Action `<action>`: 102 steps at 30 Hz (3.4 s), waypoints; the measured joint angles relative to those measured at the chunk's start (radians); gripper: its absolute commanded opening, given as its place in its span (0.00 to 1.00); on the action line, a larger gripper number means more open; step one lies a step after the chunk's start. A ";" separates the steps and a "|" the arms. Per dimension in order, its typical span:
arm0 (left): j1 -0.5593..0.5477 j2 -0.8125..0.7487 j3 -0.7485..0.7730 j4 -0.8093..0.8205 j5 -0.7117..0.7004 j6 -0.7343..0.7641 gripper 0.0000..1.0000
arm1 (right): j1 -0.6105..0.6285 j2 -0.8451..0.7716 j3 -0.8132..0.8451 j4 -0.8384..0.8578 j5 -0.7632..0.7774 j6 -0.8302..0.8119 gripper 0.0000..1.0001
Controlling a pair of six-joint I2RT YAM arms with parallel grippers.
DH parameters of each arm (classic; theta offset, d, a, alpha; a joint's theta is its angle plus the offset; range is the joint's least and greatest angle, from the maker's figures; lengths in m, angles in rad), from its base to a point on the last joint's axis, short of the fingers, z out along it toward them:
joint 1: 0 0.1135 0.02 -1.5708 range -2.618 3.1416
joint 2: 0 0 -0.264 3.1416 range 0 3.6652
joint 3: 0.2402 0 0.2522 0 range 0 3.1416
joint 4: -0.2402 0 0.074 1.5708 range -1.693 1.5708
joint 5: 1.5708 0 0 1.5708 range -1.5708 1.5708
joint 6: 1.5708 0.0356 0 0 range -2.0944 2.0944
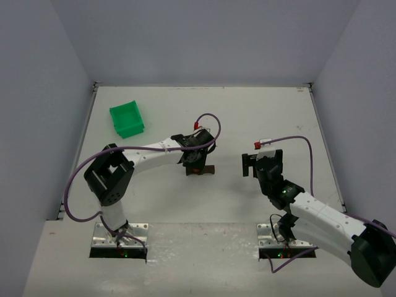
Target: Build the wood block tower
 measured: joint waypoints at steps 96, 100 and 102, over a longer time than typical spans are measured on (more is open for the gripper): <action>0.580 -0.581 -0.527 0.596 0.182 -0.022 1.00 | -0.024 1.394 1.305 -0.194 -0.462 -0.249 0.24; 0.584 -0.581 -0.527 0.596 0.195 -0.018 1.00 | -0.024 1.394 1.305 -0.187 -0.466 -0.263 0.20; 0.584 -0.581 -0.527 0.596 0.213 -0.009 1.00 | -0.024 1.394 1.305 -0.175 -0.485 -0.290 0.18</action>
